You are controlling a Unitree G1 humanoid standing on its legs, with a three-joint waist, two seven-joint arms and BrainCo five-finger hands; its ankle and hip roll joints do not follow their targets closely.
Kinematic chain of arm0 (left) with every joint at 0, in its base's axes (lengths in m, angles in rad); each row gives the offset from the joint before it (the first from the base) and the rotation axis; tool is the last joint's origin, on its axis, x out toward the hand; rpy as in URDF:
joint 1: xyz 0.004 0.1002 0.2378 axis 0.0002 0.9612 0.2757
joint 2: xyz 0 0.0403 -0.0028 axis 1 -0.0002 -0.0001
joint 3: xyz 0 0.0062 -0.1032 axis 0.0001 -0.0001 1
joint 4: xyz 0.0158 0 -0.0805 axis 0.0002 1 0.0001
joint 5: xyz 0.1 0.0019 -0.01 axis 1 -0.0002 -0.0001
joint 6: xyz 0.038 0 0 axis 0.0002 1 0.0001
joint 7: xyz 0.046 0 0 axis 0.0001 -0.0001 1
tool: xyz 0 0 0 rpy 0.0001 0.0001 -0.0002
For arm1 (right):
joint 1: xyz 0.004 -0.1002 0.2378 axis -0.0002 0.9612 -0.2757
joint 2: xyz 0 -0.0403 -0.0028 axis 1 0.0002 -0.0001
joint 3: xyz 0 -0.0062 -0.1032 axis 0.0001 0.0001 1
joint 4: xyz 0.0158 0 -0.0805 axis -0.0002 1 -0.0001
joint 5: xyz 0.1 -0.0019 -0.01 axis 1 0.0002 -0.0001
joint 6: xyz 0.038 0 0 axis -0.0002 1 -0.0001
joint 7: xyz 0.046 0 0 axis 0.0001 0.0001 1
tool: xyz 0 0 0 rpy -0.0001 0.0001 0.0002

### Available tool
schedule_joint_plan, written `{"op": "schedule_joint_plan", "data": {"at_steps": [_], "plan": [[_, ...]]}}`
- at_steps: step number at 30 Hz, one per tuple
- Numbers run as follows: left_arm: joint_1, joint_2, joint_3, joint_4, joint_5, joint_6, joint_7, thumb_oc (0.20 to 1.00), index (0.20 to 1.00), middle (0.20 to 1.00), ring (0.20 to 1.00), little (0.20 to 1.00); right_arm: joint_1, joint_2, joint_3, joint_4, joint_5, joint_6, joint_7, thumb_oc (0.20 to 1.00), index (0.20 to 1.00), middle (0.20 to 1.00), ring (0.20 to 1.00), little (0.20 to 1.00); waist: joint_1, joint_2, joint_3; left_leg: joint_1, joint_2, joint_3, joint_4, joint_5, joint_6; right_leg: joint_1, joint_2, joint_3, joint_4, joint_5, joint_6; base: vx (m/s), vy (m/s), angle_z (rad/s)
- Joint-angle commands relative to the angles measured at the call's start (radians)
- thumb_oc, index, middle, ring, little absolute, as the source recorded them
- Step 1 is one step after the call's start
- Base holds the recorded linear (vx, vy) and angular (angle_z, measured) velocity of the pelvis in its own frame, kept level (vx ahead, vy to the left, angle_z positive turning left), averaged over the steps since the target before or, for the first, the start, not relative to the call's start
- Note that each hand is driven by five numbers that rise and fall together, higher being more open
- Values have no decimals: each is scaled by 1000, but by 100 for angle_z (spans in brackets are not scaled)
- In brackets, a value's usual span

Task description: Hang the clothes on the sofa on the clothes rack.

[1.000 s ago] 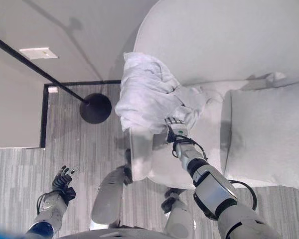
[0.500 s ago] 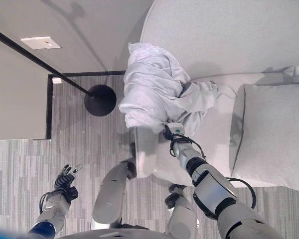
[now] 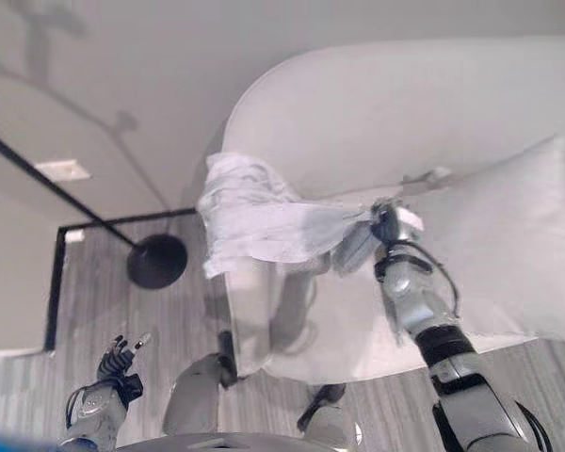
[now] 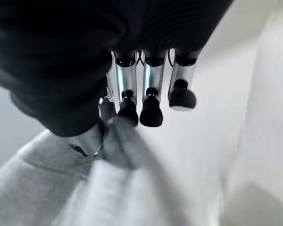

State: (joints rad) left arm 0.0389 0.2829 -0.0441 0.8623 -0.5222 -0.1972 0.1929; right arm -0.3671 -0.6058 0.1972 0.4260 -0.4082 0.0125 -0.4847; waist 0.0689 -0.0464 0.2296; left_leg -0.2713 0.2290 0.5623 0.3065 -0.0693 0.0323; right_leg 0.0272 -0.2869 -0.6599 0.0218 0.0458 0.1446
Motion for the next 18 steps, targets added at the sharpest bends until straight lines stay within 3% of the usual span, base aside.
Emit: {"op": "schedule_joint_plan", "data": {"at_steps": [1, 4, 9, 13, 18], "plan": [[14, 21, -41, -86, 59, -20, 14, 1000, 1000, 1000, 1000, 1000, -42, -61, -79, -52, 20, -6, -66, 200, 200, 200, 200, 200, 24, 2, -2, 41, 34, -90, -118, 103, -105, 57, -33, 31, 34, -38, 10, -26, -51, -17], [24, 28, -79, -176, 89, -9, -5, 1000, 1000, 1000, 1000, 1000, -59, -140, -175, -105, 15, 5, -106, 200, 200, 200, 200, 200, 8, -5, -51, 111, 26, -81, -181, 137, -111, 95, -13, 42, 17, -50, 8, -32, -36, -7], [19, 41, -159, -268, 172, 4, -46, 1000, 1000, 1000, 1000, 1000, -107, -223, -230, -155, 6, 9, -127, 200, 200, 200, 200, 200, -4, -7, -113, 171, 19, -70, -269, 189, -126, 129, 14, 44, -4, -67, 4, -14, -19, -8], [5, 80, -207, -384, 247, -5, -65, 1000, 1000, 1000, 1000, 1000, -212, -298, -207, -194, -41, 12, -136, 200, 200, 200, 200, 200, -9, -8, -154, 211, 24, -60, -289, 195, -132, 145, 27, 65, -13, -73, 2, 4, -4, -6], [-70, 109, -216, -478, 380, -23, 9, 1000, 1000, 1000, 1000, 1000, -418, -353, -132, -264, -90, 30, -131, 200, 200, 200, 200, 200, -22, -16, -191, 257, 31, -33, -300, 195, -140, 151, 31, 93, -11, -77, -1, 2, 6, -18]]}}
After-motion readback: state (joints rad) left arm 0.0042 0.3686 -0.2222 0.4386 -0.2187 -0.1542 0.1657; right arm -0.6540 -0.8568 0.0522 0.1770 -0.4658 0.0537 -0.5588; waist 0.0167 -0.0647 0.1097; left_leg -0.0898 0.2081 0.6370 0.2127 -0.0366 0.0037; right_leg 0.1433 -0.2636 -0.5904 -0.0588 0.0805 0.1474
